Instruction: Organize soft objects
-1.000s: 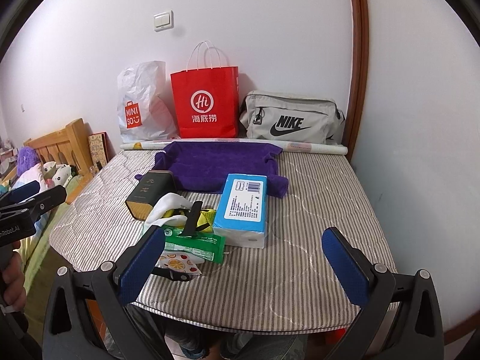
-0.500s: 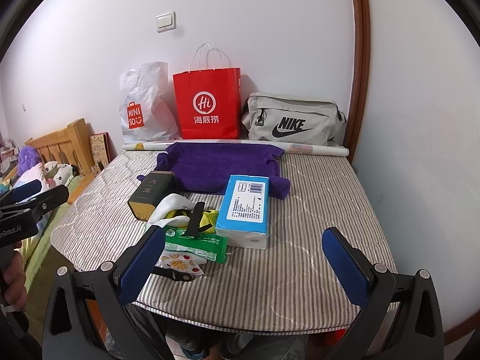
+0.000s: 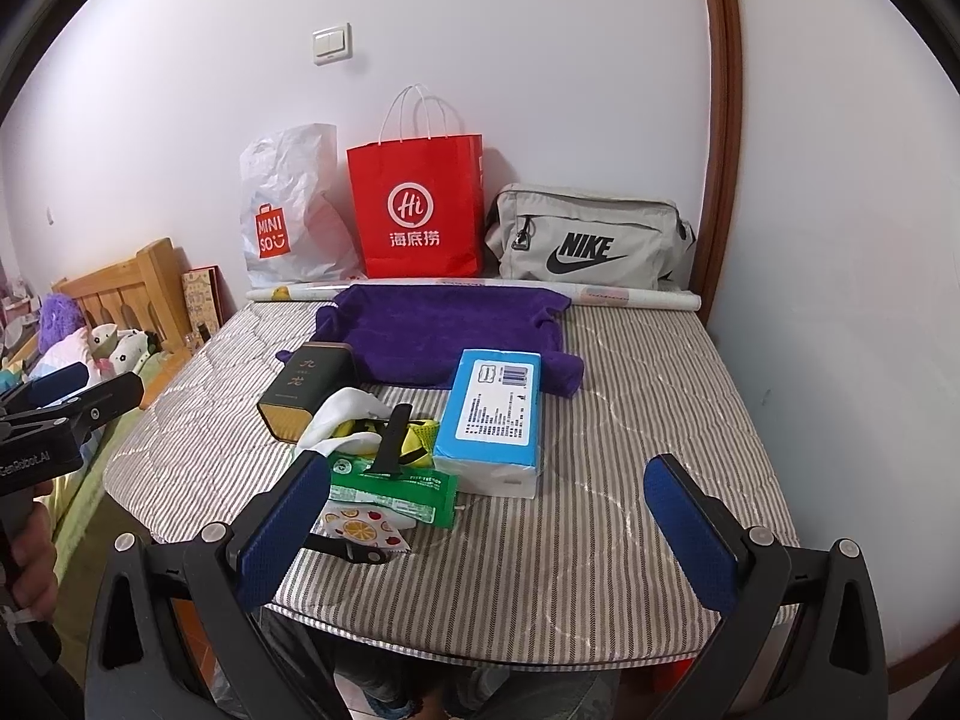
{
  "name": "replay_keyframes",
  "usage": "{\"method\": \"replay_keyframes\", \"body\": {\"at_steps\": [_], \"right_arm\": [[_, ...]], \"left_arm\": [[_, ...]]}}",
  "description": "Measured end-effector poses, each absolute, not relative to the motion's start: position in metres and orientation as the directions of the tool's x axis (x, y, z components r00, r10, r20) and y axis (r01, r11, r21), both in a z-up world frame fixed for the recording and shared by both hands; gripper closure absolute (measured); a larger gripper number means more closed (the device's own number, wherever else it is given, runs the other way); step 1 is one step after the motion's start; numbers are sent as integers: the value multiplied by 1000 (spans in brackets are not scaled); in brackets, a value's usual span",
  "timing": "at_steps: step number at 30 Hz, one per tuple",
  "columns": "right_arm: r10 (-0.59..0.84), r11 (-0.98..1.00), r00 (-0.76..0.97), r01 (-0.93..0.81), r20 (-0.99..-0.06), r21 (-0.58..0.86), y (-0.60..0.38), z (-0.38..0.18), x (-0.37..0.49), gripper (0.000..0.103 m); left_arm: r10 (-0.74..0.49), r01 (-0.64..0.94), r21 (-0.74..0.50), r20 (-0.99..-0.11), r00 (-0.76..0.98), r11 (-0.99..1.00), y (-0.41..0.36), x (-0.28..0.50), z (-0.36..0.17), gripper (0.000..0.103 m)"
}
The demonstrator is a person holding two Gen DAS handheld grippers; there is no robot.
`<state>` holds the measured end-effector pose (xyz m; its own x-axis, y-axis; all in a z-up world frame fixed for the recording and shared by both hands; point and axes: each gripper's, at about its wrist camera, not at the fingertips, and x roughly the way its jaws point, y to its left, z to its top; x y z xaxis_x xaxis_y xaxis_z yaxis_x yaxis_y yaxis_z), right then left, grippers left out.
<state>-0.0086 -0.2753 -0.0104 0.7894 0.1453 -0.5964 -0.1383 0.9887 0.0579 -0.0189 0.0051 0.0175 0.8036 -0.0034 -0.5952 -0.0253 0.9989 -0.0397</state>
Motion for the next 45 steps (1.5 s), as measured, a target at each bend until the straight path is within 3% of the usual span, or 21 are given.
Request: {"method": "replay_keyframes", "body": {"at_steps": [32,45], "right_arm": [[268,939,567,-335,-779,79,-201,-126,33,1],[231,940,505,-335,-832,58,-176,-167,49,1]], "left_arm": [[13,-110,-78,-761,649,991,49,51,-90,0],[-36,-109,-129,-789,613,986,66,60,-119,0]]}}
